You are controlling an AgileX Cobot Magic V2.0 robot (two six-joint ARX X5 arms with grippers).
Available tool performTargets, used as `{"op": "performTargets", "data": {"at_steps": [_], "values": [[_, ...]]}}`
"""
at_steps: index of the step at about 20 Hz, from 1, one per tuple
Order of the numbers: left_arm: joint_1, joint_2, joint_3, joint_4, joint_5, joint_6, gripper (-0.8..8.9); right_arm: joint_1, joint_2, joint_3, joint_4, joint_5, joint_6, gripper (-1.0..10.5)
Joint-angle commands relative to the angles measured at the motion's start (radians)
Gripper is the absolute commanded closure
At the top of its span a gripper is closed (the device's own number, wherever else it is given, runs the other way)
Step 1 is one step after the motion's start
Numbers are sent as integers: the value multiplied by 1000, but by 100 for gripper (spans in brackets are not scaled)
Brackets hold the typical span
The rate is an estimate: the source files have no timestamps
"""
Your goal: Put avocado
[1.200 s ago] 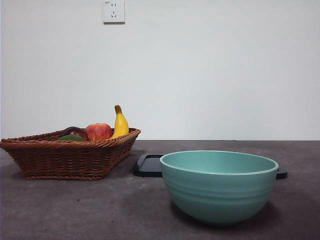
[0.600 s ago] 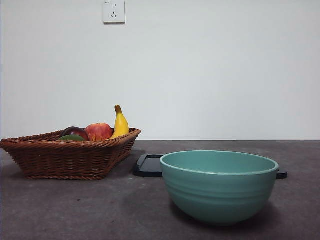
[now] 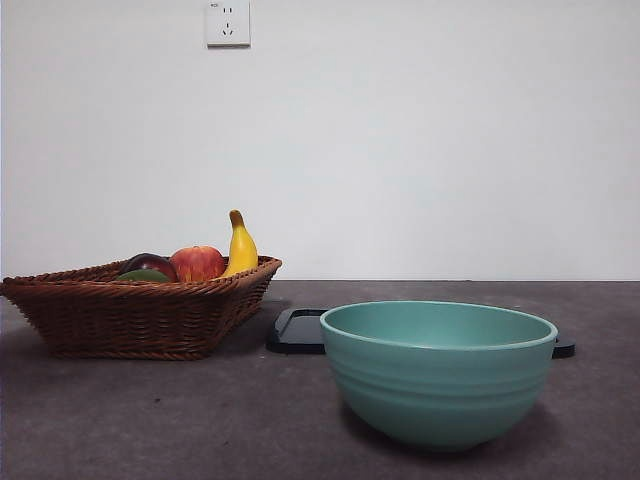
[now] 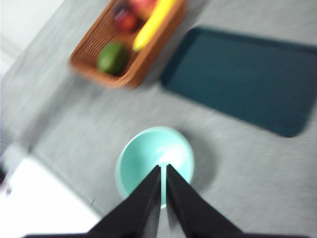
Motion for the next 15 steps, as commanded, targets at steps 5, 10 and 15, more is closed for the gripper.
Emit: {"op": "performTargets", "data": {"at_steps": [5,10,15], "values": [[-75,18,66,-102,8,98,799,138,38,19,-58,9,-78,938],[-85,18,66,-118,8,107,768,148,37,19,-56,6,-78,932],[-85,18,66,-117,8,105,431,148,37,19,-55,6,-74,587]]}}
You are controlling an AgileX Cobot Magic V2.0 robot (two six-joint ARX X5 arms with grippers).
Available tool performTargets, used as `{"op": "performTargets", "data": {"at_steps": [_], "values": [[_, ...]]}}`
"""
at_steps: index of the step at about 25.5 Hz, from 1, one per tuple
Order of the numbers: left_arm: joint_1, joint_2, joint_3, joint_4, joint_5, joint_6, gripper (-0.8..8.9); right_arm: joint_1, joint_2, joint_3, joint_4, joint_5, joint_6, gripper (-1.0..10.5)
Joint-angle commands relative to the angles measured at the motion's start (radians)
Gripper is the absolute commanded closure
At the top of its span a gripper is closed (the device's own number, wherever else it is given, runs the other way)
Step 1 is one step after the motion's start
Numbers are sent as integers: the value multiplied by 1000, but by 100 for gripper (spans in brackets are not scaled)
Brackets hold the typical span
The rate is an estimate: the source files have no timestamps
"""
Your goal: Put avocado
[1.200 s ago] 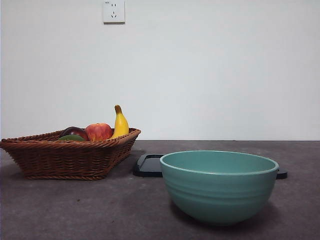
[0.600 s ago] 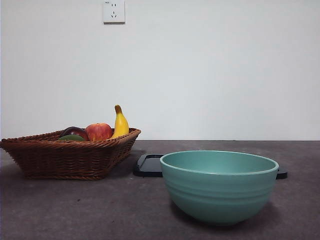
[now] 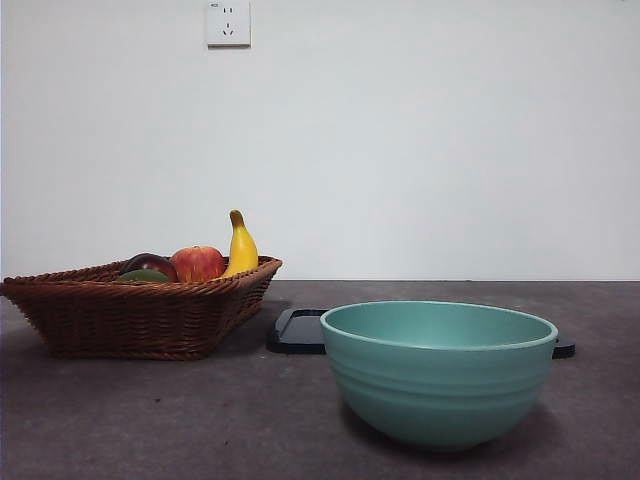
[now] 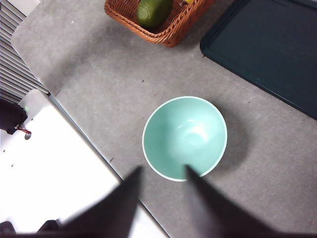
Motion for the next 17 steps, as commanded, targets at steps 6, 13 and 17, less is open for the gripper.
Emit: {"op": "performTargets", "data": {"at_steps": [6,13,17], "values": [[-3,19,24,10,2,7,403,5,8,18,7,-1,-3,534],[-16,81,35,61,-31,-8,406,5,8,18,6,-1,-2,534],[-45,155,71,102,-114,-11,408,5,8,18,7,-1,-3,534]]}}
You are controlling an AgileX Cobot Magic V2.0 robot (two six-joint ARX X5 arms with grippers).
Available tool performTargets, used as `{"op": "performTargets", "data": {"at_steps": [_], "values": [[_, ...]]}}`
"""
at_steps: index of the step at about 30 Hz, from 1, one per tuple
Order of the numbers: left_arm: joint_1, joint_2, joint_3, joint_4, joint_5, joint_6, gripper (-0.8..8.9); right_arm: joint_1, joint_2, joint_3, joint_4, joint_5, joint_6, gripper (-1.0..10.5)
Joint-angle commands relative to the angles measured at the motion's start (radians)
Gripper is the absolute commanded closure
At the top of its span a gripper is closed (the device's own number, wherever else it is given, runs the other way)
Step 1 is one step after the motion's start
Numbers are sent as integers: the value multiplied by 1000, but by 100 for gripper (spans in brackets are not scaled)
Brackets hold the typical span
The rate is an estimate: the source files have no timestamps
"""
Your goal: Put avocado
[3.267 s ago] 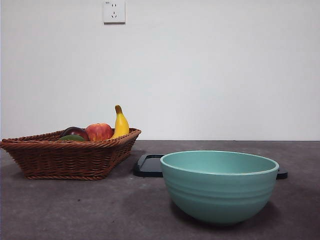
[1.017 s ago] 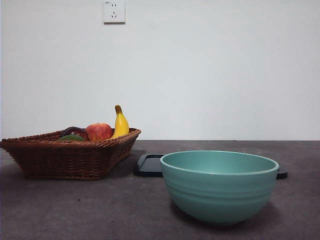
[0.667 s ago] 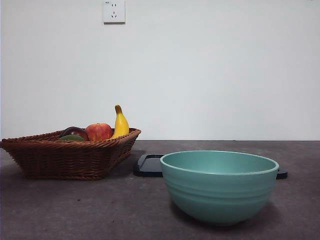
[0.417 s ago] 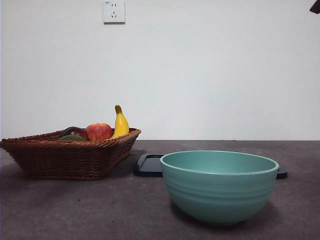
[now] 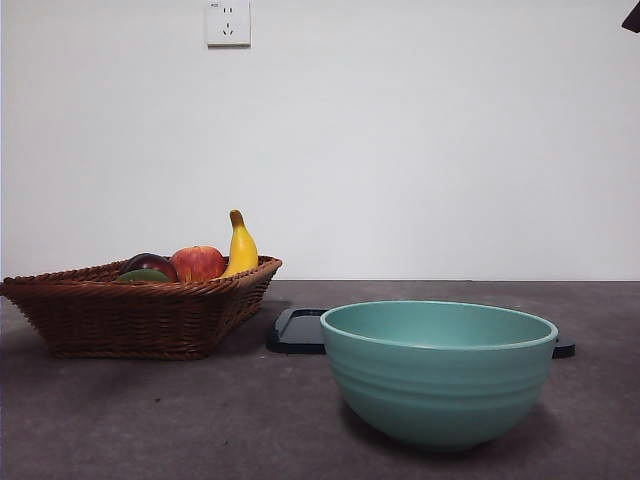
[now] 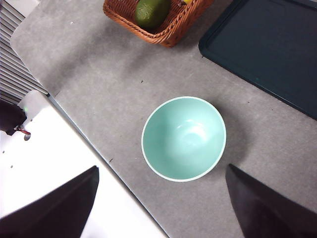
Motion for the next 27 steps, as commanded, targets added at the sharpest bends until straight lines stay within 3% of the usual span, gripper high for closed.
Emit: {"op": "performTargets", "data": {"at_steps": [1,14,27], "values": [[-22,61,49,40,-52,-5,409,5,8,18,7,-1,-3,534],[-155,497,235,140,-341,-53,413,5,8,18,14,-1,-3,534],[-193,832,314,227,-467,-71,412,5,8,18,14,0,-3,534]]}}
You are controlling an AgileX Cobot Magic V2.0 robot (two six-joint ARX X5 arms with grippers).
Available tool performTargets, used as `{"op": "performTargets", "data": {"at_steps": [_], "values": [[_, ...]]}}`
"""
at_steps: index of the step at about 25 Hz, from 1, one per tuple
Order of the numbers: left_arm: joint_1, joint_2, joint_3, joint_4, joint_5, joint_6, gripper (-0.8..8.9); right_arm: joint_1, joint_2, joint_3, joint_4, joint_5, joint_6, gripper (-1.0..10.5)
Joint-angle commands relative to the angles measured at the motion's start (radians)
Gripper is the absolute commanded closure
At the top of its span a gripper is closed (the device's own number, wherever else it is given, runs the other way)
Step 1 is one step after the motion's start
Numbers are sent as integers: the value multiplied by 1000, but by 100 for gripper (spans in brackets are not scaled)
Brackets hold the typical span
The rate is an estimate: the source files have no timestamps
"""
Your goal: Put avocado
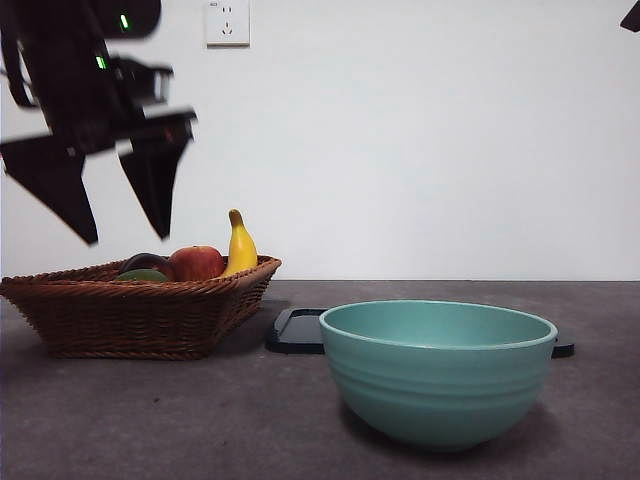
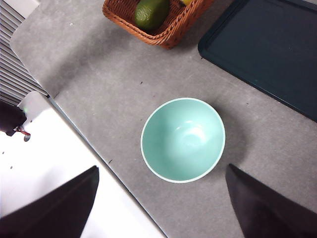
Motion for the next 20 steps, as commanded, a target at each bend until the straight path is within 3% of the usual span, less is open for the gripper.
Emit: {"op": "performTargets", "data": {"at_steps": [1,14,17,20], "values": [[-5,55,23,34,-19,-16,412,5,8,18,9,-1,-3,535],[-5,202,23,95,-23,-26,417,5,8,18,9,-1,-3,534],[-5,204,23,94,-23,-26,605,5,8,18,9,-1,-3,535],[-5,204,23,89,-21,-26,664,5,8,18,9,-1,-3,535]]}}
